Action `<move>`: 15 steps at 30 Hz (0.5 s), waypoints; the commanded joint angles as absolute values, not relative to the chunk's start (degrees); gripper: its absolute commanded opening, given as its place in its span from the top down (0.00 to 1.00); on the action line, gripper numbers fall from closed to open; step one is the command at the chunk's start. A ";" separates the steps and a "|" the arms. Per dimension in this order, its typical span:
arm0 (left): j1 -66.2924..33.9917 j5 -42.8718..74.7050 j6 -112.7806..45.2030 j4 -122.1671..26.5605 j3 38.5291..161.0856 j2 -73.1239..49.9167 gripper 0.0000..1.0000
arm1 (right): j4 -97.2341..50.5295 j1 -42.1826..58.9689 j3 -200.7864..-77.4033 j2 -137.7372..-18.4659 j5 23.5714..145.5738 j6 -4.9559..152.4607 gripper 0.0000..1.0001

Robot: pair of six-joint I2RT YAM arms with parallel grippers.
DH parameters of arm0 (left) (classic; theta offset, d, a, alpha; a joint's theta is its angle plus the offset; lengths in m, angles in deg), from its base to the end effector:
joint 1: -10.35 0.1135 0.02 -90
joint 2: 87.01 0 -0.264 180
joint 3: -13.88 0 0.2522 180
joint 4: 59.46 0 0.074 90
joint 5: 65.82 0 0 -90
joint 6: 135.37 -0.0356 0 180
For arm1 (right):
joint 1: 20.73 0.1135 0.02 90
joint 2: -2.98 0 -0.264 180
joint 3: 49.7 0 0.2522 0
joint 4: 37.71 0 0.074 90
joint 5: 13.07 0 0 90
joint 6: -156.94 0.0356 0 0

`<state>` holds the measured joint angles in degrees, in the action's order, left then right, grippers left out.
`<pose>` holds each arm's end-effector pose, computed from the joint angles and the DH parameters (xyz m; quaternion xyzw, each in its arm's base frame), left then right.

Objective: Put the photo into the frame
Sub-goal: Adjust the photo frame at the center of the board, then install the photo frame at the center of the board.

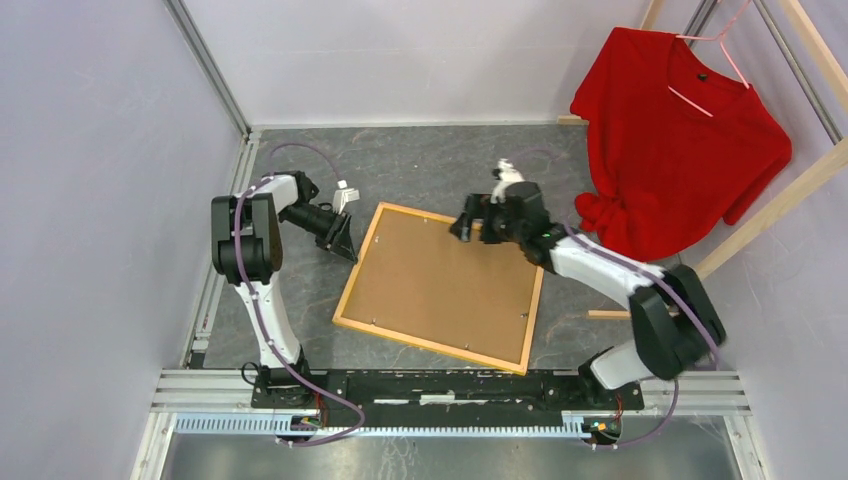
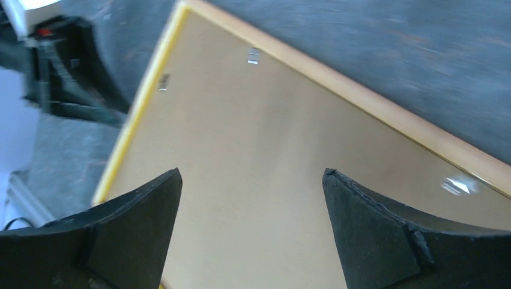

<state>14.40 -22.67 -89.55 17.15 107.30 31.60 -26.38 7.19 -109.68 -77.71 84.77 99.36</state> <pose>0.3555 -0.0009 0.1417 0.2748 0.8713 -0.3995 0.0755 0.2679 0.1475 0.2269 0.0012 0.8734 0.2946 0.3878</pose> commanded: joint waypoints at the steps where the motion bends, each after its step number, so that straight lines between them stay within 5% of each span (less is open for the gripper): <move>1: 13.61 -24.73 -89.81 15.73 107.30 33.57 0.59 | -37.19 13.29 -118.80 -88.97 91.21 102.92 0.08; 15: 13.43 -23.98 -89.57 14.58 106.93 35.67 0.76 | -42.13 22.44 -141.51 -117.53 97.47 109.51 0.19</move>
<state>13.62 -24.46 -89.46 17.17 107.16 34.26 -38.87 21.31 -136.52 -113.84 95.21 107.10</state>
